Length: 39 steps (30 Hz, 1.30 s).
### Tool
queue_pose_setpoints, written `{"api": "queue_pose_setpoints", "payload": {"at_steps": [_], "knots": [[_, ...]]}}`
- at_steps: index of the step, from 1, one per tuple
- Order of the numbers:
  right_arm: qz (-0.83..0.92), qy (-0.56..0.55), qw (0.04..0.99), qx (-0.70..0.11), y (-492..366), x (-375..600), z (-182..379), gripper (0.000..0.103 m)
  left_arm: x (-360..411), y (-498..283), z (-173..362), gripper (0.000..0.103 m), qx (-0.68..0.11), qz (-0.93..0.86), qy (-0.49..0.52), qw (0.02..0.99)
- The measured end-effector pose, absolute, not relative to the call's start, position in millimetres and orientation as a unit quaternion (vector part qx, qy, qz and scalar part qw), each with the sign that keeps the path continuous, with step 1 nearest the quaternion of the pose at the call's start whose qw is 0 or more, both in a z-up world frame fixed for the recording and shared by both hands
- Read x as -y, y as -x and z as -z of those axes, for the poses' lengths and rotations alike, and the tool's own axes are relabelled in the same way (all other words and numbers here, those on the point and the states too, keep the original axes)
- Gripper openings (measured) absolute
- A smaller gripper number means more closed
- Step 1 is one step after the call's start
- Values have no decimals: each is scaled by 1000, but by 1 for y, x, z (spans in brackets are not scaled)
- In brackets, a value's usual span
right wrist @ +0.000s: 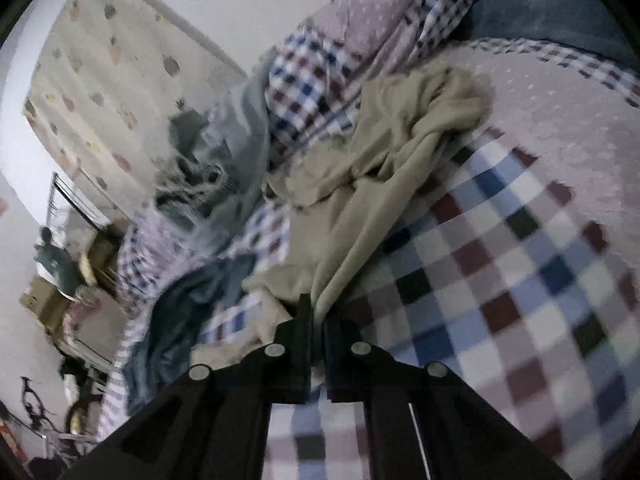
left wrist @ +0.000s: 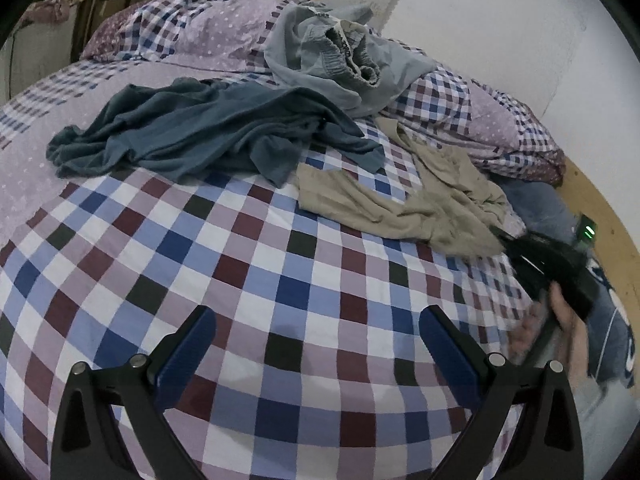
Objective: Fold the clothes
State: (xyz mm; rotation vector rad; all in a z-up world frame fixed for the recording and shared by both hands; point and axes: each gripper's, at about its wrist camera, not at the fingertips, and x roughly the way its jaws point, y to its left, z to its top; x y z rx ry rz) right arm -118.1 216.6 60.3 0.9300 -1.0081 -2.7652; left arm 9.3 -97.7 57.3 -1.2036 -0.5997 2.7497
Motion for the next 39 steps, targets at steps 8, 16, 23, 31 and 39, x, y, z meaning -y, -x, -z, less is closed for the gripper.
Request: {"api": "queue_pose_setpoints", "payload": {"at_steps": [8,16,23,31,39], "knots": [[897,-312,86,302,28,-200,-92,2,103,-14,-62,103,255,-882,390,70],[870,-362,170,289,-24,-126,-52,2,88,-26,-54,103,293,-851,415,134],[848,-342,227,336,-17,-123,-52,2,66,-24,-37,103,328,-815,440,187],[831,-322,290,348,-19,-119,-61,3,52,-14,-32,101,372,-794,413,247],[834,-345,302,308,-21,-112,-60,6,63,-2,-18,4,436,-765,396,259]]}}
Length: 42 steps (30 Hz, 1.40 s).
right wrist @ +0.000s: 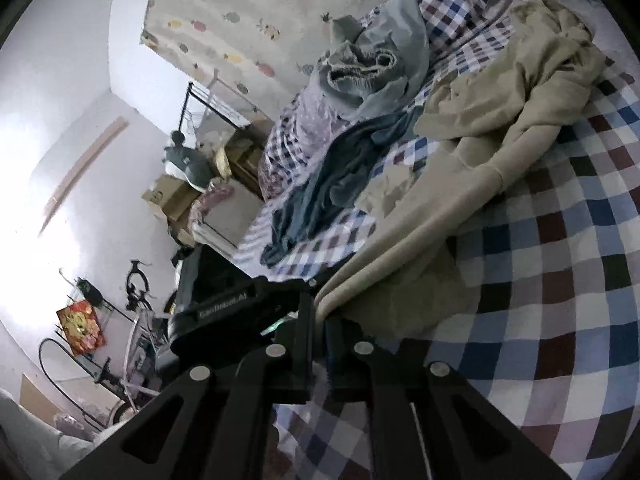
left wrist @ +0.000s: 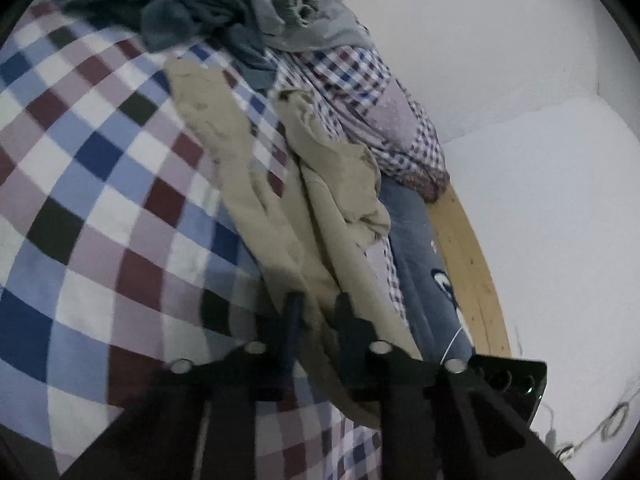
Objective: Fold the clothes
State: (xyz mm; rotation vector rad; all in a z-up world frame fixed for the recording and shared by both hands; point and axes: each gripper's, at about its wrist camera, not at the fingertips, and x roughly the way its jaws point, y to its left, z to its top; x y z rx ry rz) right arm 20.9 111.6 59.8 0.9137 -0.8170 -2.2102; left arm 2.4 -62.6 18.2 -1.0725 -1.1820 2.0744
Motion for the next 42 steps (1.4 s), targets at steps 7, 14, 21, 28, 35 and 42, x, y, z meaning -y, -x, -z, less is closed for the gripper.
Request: {"api": "queue_pose_setpoints", "payload": {"at_steps": [7,14,21,28,35,42], "knots": [[841,-352,310,269,-24,-98,-56,28,72,2,-37,1,439,-777,362,270],[832,-326,307,328,-20,-122,-55,28,75,9,-10,43,461,-729,442,246],[755,-325,345,454,-4,-147,-33,32,62,-2,-20,80,480,-709,423,295],[745,-314,391,440,-6,-138,-40,32,58,-1,-13,81,521,-676,423,304],[751,-330,397,411,-7,-130,-36,32,51,16,14,7,549,-645,444,292],[773,-352,371,376,-7,-126,-34,43,82,17,-3,4,551,-704,374,249]]}}
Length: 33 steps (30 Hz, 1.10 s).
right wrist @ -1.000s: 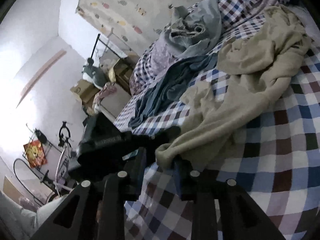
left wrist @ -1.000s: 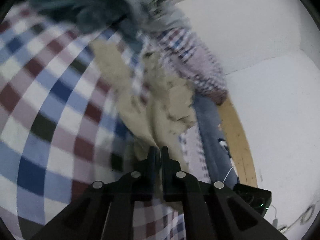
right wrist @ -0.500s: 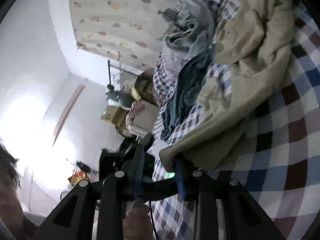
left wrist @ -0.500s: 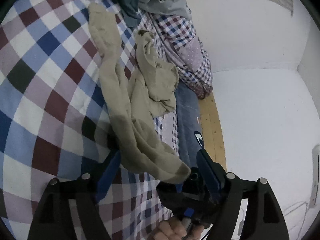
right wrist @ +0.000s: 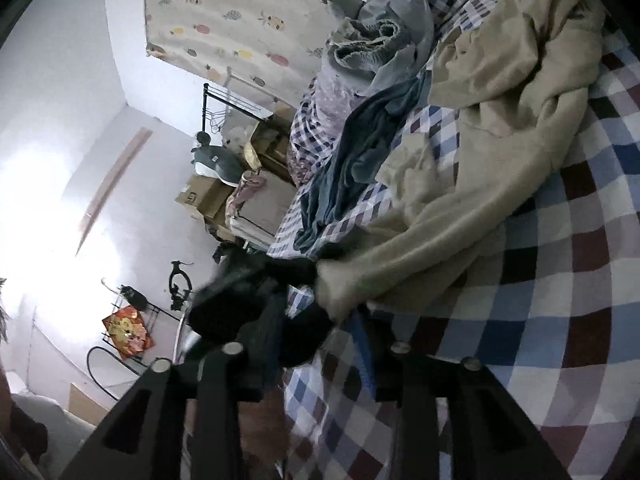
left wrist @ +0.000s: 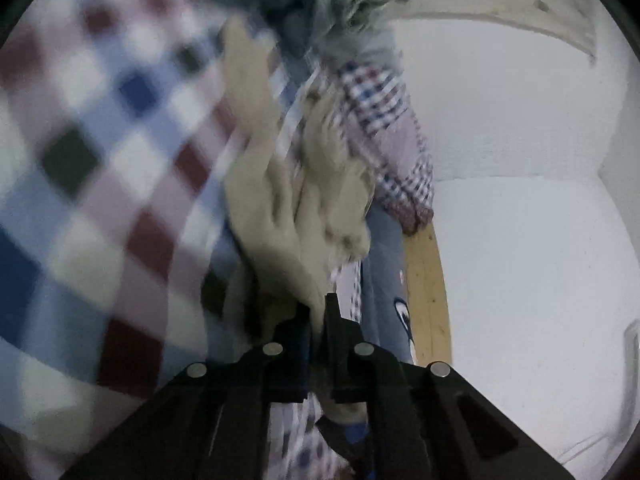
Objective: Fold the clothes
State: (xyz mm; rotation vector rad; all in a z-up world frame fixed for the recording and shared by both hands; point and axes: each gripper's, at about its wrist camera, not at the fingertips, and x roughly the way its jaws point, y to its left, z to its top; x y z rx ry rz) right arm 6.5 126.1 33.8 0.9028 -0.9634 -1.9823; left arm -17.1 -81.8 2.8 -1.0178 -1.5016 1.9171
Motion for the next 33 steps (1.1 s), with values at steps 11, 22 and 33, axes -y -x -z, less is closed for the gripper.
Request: {"api": "queue_pose_setpoints", "payload": {"at_steps": [11,22,33], "knots": [[784,-344,349,380,-5,-140,-35,50,205,9,-56,2,568,-774,219,171],[805,-321,345,360,-6,-158,-60,50,384,37,-139,2,466,-876,125,-2],[835,-334,261,351,2,-179,-58,50,424,94,-151,20,336,-905,220,-138]]}}
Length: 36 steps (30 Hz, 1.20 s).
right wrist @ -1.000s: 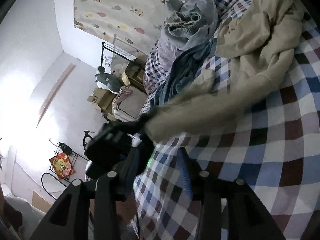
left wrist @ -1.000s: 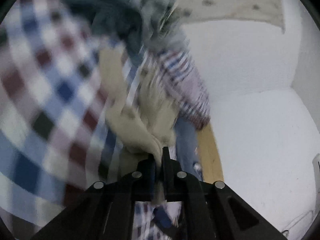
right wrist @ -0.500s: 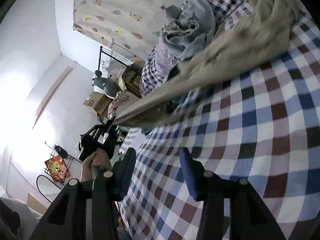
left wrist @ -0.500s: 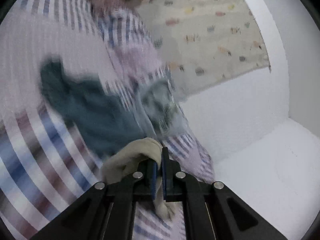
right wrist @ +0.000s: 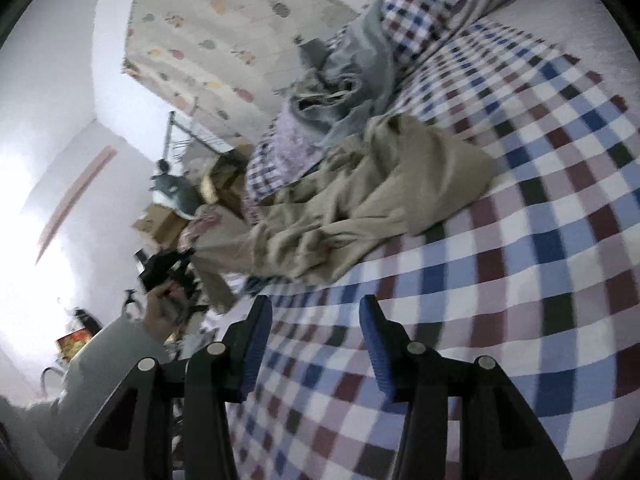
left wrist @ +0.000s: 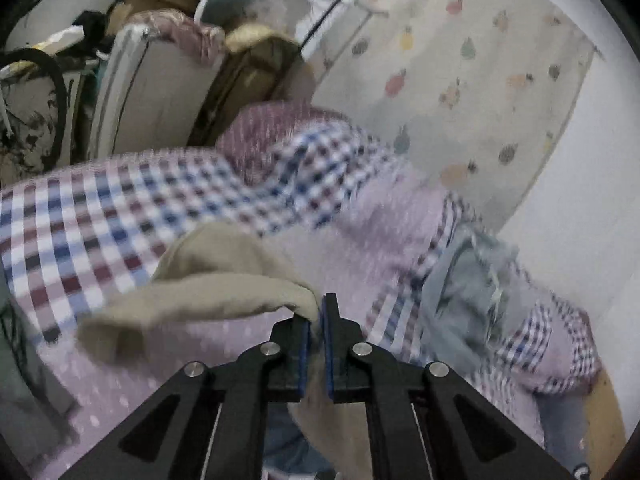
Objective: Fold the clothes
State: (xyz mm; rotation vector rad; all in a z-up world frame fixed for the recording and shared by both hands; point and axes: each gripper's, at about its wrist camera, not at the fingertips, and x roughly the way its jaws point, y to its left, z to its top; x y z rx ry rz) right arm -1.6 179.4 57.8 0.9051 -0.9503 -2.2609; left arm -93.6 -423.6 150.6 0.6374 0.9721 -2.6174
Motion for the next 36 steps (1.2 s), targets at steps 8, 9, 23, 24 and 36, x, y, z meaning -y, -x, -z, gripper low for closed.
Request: {"api": "queue_pose_setpoints", "payload": {"at_steps": [8,9,23,24,36], "knots": [[885,-336,174,271,4,-186,-68,52,371,12,-109,85,-428,869,-232,84],[890,-337,167,258,4,-185,-68,52,365,1,-103,85,-439,864,-233,77],[924,-360,102,79,3,-139,-52,52,146,-65,-90,87,-221,928,-291,-69],[924,-362,97,73,3,-137,-52,52,131,-65,-91,87,-183,937,-290,-72],[923,-342,159,-81,36,-46,-71,35,153,-44,-78,87,-208,929,-301,-56]]}}
